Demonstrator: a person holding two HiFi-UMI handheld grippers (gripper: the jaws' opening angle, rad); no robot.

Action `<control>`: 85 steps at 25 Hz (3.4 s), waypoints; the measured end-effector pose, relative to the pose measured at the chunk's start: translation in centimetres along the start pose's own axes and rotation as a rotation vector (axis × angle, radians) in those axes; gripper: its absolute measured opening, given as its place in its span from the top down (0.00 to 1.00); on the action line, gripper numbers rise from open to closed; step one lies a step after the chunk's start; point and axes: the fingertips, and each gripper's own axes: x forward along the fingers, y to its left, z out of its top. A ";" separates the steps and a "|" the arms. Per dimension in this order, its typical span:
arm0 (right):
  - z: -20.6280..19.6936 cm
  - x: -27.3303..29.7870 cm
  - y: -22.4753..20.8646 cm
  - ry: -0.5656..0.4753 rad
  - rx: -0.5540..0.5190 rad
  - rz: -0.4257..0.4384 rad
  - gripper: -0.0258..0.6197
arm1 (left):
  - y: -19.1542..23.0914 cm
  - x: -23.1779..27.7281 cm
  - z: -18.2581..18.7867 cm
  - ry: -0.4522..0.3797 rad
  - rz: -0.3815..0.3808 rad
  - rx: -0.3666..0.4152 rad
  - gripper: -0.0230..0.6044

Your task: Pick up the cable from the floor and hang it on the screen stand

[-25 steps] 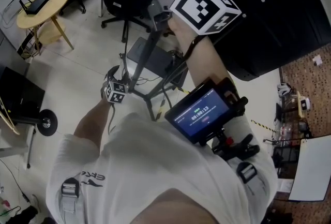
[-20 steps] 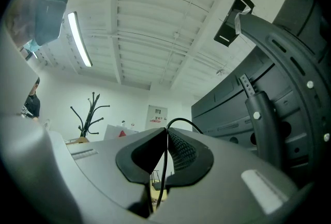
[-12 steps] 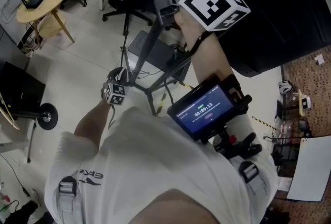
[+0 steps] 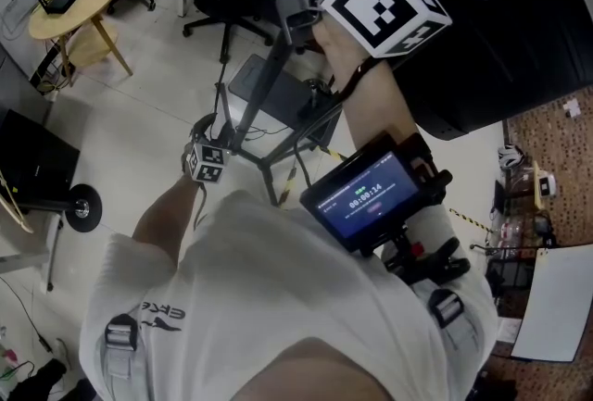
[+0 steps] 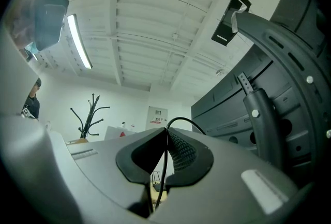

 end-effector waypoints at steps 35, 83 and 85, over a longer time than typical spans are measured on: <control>1.1 -0.3 0.6 -0.015 -0.032 0.017 0.91 | 3.1 2.4 0.1 0.021 0.099 0.020 0.76; -3.5 -19.7 -14.9 0.119 0.082 -0.416 0.90 | 25.7 -15.2 40.1 -0.457 0.205 0.438 0.93; -4.1 -19.9 -15.5 0.124 0.090 -0.427 0.90 | 25.0 -15.1 43.3 -0.473 0.176 0.446 0.93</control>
